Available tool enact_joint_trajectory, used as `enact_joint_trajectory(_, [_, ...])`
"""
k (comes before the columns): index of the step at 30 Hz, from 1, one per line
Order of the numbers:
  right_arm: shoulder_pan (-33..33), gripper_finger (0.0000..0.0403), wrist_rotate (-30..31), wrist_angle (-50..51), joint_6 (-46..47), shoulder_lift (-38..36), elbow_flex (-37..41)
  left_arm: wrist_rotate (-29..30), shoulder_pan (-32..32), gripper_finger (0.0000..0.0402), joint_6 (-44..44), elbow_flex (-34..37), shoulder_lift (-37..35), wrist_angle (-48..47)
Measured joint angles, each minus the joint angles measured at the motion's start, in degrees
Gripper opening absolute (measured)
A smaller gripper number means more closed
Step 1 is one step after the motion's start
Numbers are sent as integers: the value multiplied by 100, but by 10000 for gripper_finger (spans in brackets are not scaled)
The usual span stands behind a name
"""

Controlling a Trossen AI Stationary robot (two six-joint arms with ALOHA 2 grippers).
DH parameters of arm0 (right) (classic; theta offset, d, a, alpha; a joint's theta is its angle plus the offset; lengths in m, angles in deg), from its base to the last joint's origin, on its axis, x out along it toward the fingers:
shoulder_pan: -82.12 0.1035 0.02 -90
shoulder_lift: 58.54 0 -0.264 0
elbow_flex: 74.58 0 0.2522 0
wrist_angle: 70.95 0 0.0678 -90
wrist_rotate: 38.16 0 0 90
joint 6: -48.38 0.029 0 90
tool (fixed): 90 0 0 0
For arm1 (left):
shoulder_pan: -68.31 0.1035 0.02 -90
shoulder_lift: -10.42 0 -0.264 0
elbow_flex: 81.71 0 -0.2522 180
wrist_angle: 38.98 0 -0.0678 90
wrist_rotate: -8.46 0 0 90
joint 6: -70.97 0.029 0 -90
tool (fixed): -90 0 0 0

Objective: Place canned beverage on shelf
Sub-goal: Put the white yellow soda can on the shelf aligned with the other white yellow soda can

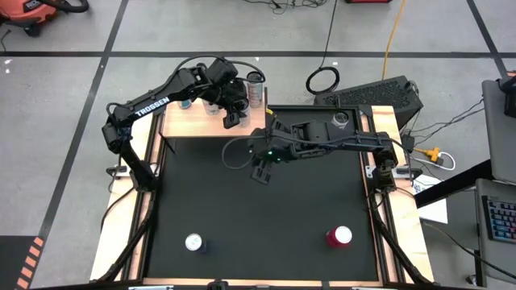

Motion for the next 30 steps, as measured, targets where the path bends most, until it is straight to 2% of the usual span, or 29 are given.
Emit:
enact_joint_trajectory(4, [0,217,-4,-189,-42,0,0,-2,0,277,-270,2,2,-2])
enact_joint_trajectory(18, [0,217,-4,-557,-53,0,0,-35,0,277,-281,4,7,2])
enact_joint_trajectory(26, [0,217,-4,-577,-55,0,0,134,11,277,-279,4,7,4])
enact_joint_trajectory(30, [0,217,-4,-577,-53,0,0,-258,126,277,-277,9,11,-5])
